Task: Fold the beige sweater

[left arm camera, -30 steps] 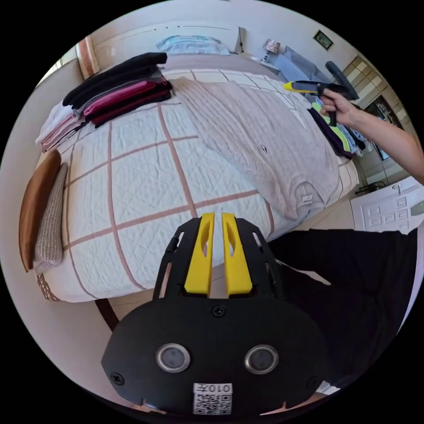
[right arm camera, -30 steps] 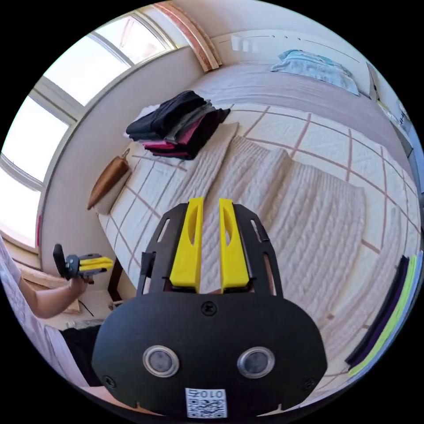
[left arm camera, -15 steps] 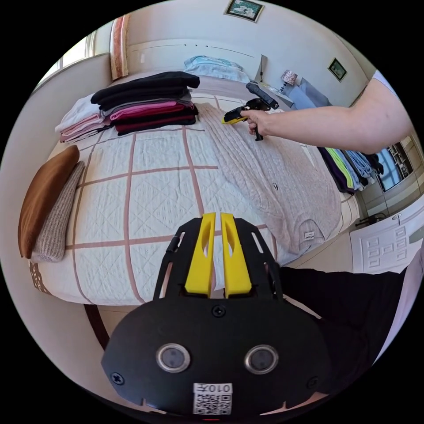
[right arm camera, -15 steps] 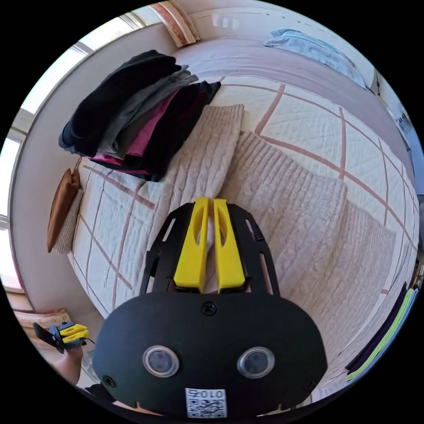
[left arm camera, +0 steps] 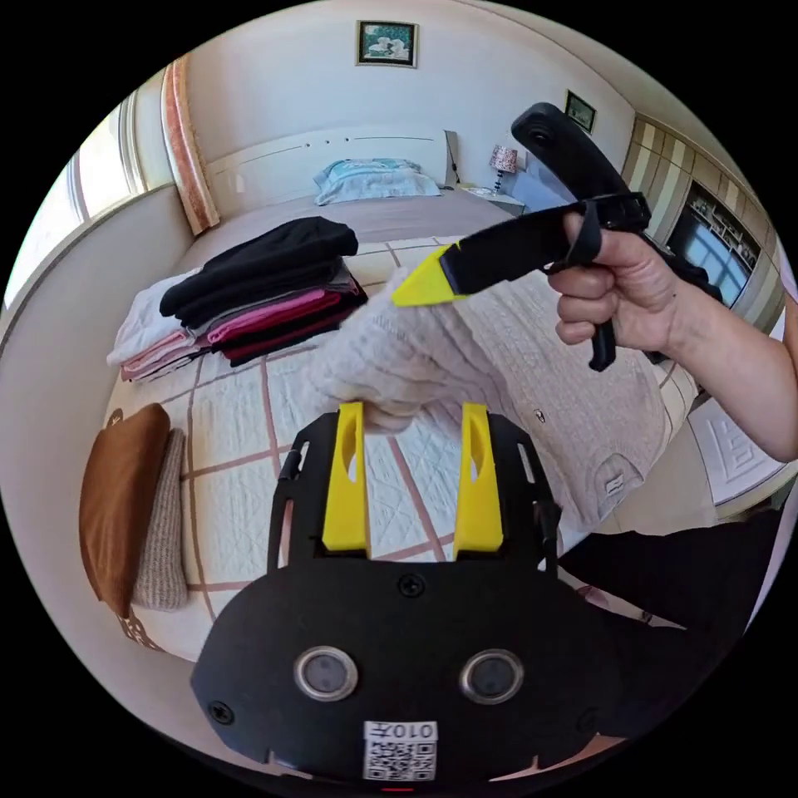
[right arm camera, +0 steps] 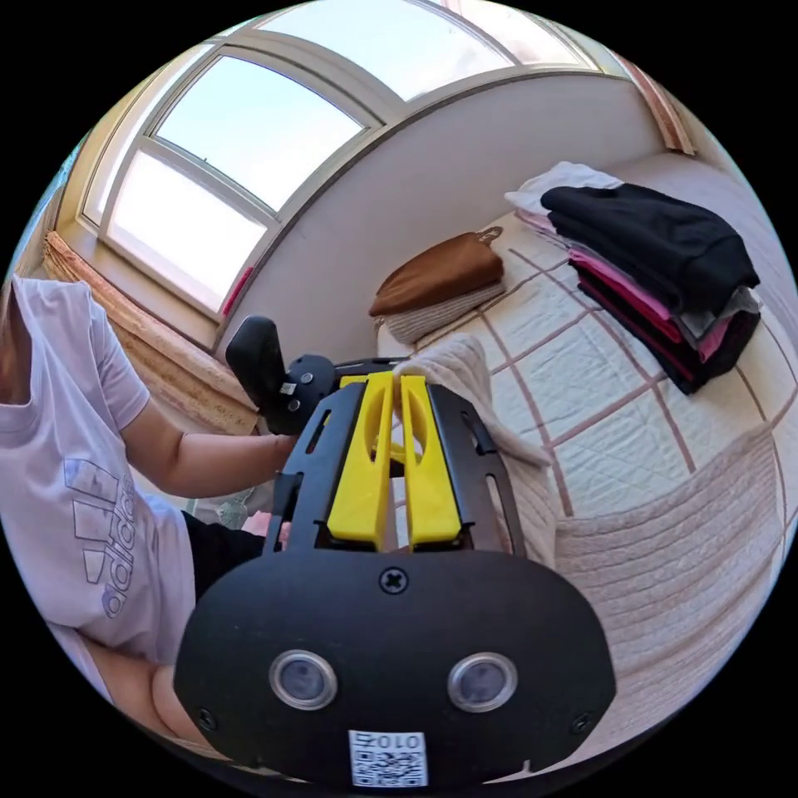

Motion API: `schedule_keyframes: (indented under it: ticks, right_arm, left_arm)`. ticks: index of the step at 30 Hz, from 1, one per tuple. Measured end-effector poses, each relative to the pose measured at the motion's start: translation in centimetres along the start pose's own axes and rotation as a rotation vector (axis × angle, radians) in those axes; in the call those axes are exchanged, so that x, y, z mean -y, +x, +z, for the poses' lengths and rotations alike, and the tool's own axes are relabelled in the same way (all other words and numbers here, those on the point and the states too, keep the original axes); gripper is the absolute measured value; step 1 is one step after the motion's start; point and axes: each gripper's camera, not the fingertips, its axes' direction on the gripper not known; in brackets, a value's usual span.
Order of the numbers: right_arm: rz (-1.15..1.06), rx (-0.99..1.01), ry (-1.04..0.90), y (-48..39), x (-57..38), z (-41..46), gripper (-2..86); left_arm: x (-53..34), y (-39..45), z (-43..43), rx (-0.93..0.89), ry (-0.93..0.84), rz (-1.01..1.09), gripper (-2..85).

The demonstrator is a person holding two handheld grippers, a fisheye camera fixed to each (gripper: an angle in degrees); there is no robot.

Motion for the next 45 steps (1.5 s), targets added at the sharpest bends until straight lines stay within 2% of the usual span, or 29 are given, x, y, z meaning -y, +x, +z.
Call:
schedule_keyframes:
  ticks: [6,12,15,17,19,20,24,26,29,32,33,35,37,39,41,45]
  right_arm:
    - [-0.003,0.127,-0.001,-1.9,-0.7,0.1,3.9]
    - [0.104,0.114,0.146,-1.8,-6.2,-3.8,2.8]
    - [0.213,0.012,0.092,-0.9,-10.8,-5.0,2.6]
    - [0.316,-0.045,0.058,0.1,-14.7,-6.1,2.6]
    - [0.383,-0.093,0.056,0.7,-17.2,-7.7,2.6]
    - [0.412,-0.146,0.06,0.8,-18.7,-8.9,2.6]
    - [0.485,-0.36,0.086,1.3,-22.1,-13.4,2.7]
    - [0.549,-0.456,0.174,2.1,-24.0,-17.0,2.7]
    - [0.571,-0.466,0.329,2.3,-25.8,-21.3,2.8]
    - [0.562,-0.489,0.379,1.7,-27.0,-24.0,2.9]
    - [0.558,-0.493,0.37,1.5,-27.2,-24.3,2.9]
    - [0.552,-0.519,0.306,1.2,-27.9,-24.9,3.1]
    - [0.537,-0.536,0.25,1.0,-28.1,-25.1,3.2]
    - [0.537,-0.562,0.216,1.1,-28.3,-25.3,3.4]
    - [0.555,-0.598,0.191,2.3,-28.3,-25.8,4.0]
    - [0.587,-0.653,0.244,5.6,-27.9,-27.8,5.1]
  left_arm:
    - [-0.2,-3.0,-2.3,0.126,0.061,-0.116,3.8]
    - [-5.1,-11.4,-5.1,0.008,0.135,-0.431,3.3]
    - [-8.3,-14.5,-4.2,-0.004,0.064,-0.505,5.2]
    - [-10.2,-16.2,-1.3,-0.103,-0.06,-0.538,7.5]
    - [-12.1,-18.2,3.4,-0.262,-0.319,-0.653,10.4]
    - [-12.4,-18.4,3.9,-0.276,-0.336,-0.658,10.7]
    - [-11.2,-19.2,2.5,-0.25,-0.277,-0.712,11.4]
    - [-10.1,-18.8,1.7,-0.214,-0.308,-0.714,11.3]
    - [-9.3,-17.6,1.0,-0.213,-0.36,-0.726,11.7]
    - [-9.8,-16.9,0.8,-0.385,-0.249,-0.799,12.5]
    - [-9.8,-16.9,0.6,-0.517,-0.137,-0.818,12.8]
    - [-8.5,-16.8,0.2,-0.53,-0.12,-0.779,13.7]
    - [-5.1,-16.2,-0.1,-0.397,-0.298,-0.639,14.7]
    - [-2.3,-16.4,-0.2,-0.392,-0.347,-0.605,15.1]
    - [2.0,-16.2,-1.2,-0.332,-0.286,-0.546,15.1]
    - [16.4,-12.2,1.9,-0.208,-0.256,-0.266,15.0]
